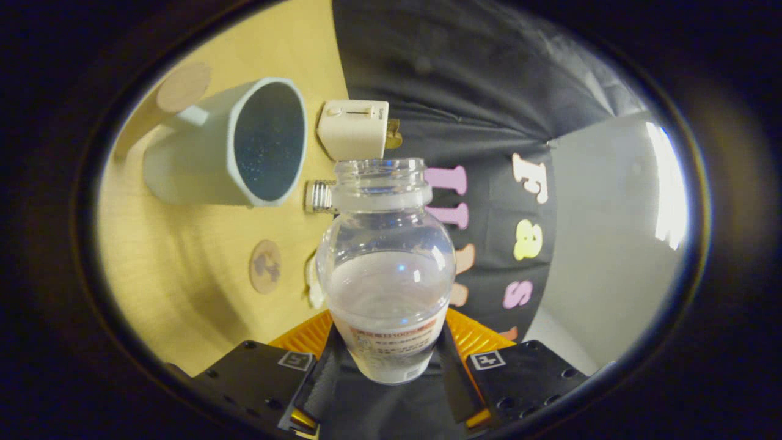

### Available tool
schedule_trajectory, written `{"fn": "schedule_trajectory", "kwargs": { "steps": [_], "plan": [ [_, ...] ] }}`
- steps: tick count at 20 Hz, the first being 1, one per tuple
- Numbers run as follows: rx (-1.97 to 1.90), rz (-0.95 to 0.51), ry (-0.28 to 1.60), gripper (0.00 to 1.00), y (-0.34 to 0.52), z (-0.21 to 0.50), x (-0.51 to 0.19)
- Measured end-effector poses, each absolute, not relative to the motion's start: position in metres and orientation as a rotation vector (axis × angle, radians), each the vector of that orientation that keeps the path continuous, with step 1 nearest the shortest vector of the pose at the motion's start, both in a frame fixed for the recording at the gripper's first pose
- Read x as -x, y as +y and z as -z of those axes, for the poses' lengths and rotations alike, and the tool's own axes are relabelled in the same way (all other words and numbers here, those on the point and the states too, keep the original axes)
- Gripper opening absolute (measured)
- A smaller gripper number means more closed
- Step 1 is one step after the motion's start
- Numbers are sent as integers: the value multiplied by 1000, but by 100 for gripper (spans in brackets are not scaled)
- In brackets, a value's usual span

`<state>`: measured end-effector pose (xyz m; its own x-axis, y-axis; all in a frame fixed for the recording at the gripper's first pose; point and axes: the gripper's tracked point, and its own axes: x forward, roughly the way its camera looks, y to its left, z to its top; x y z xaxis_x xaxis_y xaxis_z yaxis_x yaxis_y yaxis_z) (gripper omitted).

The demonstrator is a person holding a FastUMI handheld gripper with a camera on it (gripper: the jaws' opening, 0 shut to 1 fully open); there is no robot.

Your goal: Take the bottle from table, then pour the juice into the cup, finally place the bottle on the coaster

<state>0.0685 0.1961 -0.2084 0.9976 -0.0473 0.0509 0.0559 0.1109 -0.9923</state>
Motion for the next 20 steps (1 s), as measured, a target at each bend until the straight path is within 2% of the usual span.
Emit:
{"fn": "schedule_trajectory", "kwargs": {
  "steps": [9,14,20],
  "plan": [
    [819,-40,242,78,178,237,-78],
    [501,-86,262,78,174,234,-89],
    [364,-132,265,78,182,238,-120]
  ]
}}
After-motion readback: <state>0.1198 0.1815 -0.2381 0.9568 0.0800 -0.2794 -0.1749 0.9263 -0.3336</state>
